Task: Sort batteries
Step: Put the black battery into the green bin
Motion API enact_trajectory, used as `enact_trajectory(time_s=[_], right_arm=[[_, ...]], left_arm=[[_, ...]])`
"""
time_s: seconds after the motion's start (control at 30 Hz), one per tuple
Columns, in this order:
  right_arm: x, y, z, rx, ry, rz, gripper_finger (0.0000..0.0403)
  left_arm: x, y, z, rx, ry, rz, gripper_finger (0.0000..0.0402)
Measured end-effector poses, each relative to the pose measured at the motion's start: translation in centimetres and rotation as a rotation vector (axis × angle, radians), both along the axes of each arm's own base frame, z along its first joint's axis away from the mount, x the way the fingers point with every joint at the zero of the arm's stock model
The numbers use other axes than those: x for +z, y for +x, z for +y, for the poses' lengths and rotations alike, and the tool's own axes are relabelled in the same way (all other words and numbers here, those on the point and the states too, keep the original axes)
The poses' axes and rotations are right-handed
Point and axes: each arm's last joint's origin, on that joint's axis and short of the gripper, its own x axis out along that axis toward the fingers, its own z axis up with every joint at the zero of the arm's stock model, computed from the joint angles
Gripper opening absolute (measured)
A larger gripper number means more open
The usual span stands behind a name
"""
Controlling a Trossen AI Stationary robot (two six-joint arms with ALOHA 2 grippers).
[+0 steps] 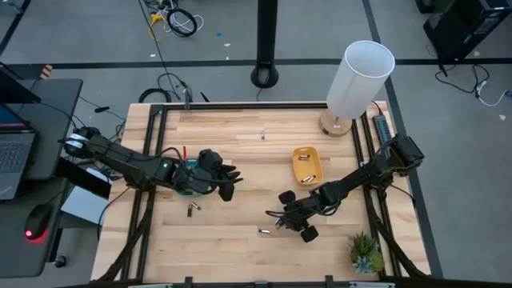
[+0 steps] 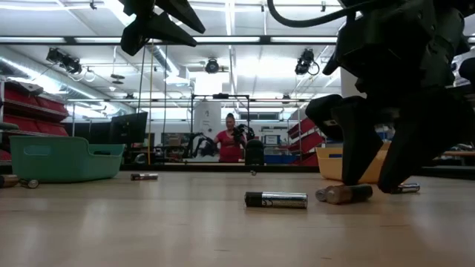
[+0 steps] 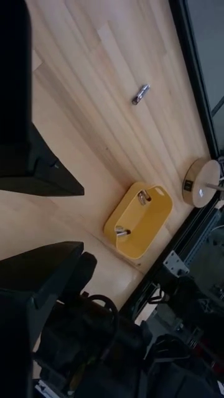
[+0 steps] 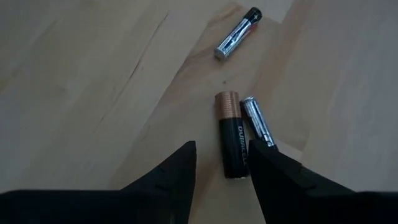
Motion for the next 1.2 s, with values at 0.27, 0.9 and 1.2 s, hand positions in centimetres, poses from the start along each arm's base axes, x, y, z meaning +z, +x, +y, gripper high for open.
enact_trajectory(time_s=[0.27, 0.9, 1.2], right_arm=[[-0.8, -0.6, -0.2, -0.033, 0.044, -0.026, 0.0149], [-2.2, -2.0, -0.8, -0.053, 0.114, -0.158, 0.0134], [-3.7, -0.3, 0.0, -0.071, 0.147, -0.187, 0.0131]], left_arm=[[0.0, 0.0, 0.1, 0.022, 0.013, -0.005, 0.0140], [0.0, -0.1, 0.1, 0.045, 0.022, -0.008, 0.0140], [0.1, 0.0, 0.2, 0.051, 0.019, -0.017, 0.0140]])
